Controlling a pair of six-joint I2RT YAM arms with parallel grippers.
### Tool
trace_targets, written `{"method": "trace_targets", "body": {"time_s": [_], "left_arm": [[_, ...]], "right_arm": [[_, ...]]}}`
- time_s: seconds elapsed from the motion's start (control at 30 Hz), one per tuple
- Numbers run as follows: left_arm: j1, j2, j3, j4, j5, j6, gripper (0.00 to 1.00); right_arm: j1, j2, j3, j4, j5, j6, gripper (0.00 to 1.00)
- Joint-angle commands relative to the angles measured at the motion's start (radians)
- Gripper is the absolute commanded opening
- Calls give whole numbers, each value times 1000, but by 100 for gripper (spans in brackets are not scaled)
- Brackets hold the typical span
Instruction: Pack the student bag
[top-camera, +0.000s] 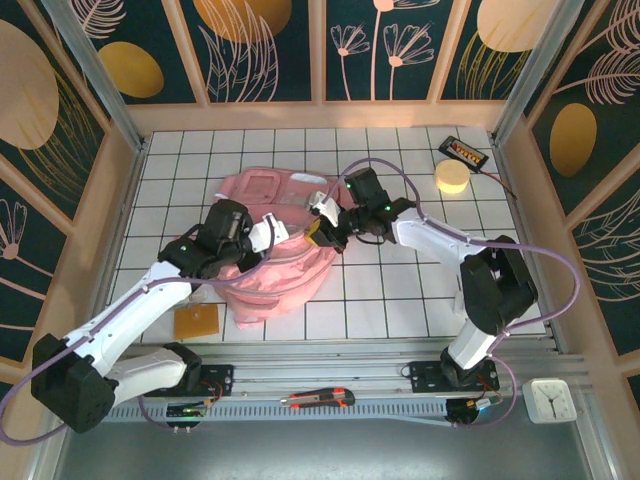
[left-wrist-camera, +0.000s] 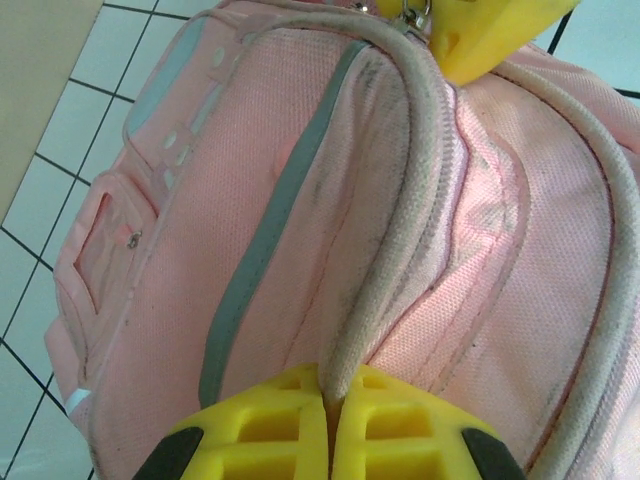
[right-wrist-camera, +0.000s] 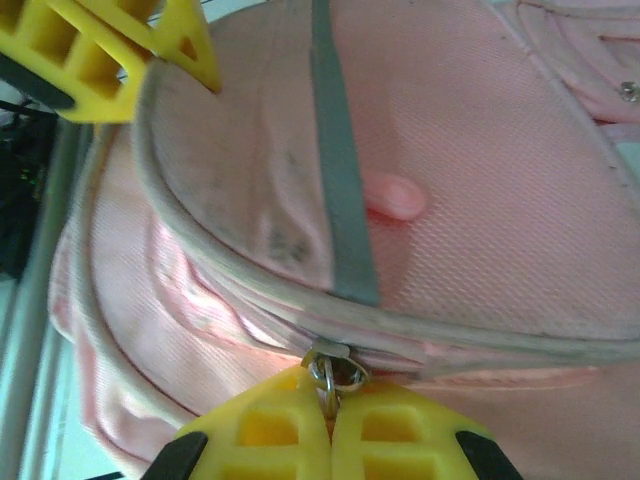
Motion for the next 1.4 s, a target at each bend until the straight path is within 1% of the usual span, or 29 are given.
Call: {"method": "trace_targets", "body": {"time_s": [0.0,0.13,0.23,0.27,0.33,0.4,0.47,0.53,0.6,0.7,0.8,0.83,0.87,0.9,0.93,1.0,1.07,1.13,1.23,1.3,1.37], "left_arm": [[-31,9,33,101,-80,-55,0],[-47,24,47,131,-104,-116,0],[-68,45,70,152,-124,-177,0],[-79,51,71,158,-128,-191,0],[-117,71,71,173,-134,-217,0],[-163,95,104,193,-136,-237,0],[-211,123,112,213,-146,-255,0],[-245,153,124,240,-147,-296,0],[-268,170,127,282,-125,-355,0],[-309,198,130,346,-92,-425,0],[-326,225,150,361,-88,-476,0],[-326,228,156,359,-83,-491,14],[-326,228,160,352,-79,-503,31],[-326,220,159,339,-73,-507,37],[-325,208,154,325,-84,-508,43],[-326,162,129,289,-136,-498,54],[-325,114,100,238,-171,-465,57],[-324,76,83,176,-206,-429,57],[-324,37,12,104,-267,-358,54],[-323,12,-36,95,-295,-318,52],[-322,-3,-70,108,-294,-295,51]], "right_arm": [[5,10,88,-218,-111,-27,0],[6,12,96,-263,-188,27,0],[2,13,83,-271,-228,118,0],[0,9,73,-264,-230,145,0],[-1,-4,32,-218,-190,232,0],[-9,-15,-11,-130,-140,375,0],[-32,-32,-64,1,-110,568,0],[-55,-82,-153,174,-78,775,0],[-59,-136,-230,349,-5,922,0],[-53,-199,-311,486,92,1059,0],[-57,-225,-351,522,117,1087,0],[-62,-230,-357,508,127,1079,0],[-71,-236,-360,490,130,1068,0],[-73,-245,-367,477,126,1055,0],[-103,-256,-373,466,129,1047,0],[-149,-277,-381,437,127,1017,0],[-191,-285,-377,412,109,991,0],[-224,-275,-364,389,74,963,0],[-250,-261,-345,360,42,920,0],[-254,-253,-337,350,22,900,0],[-254,-247,-333,347,9,892,0]]}}
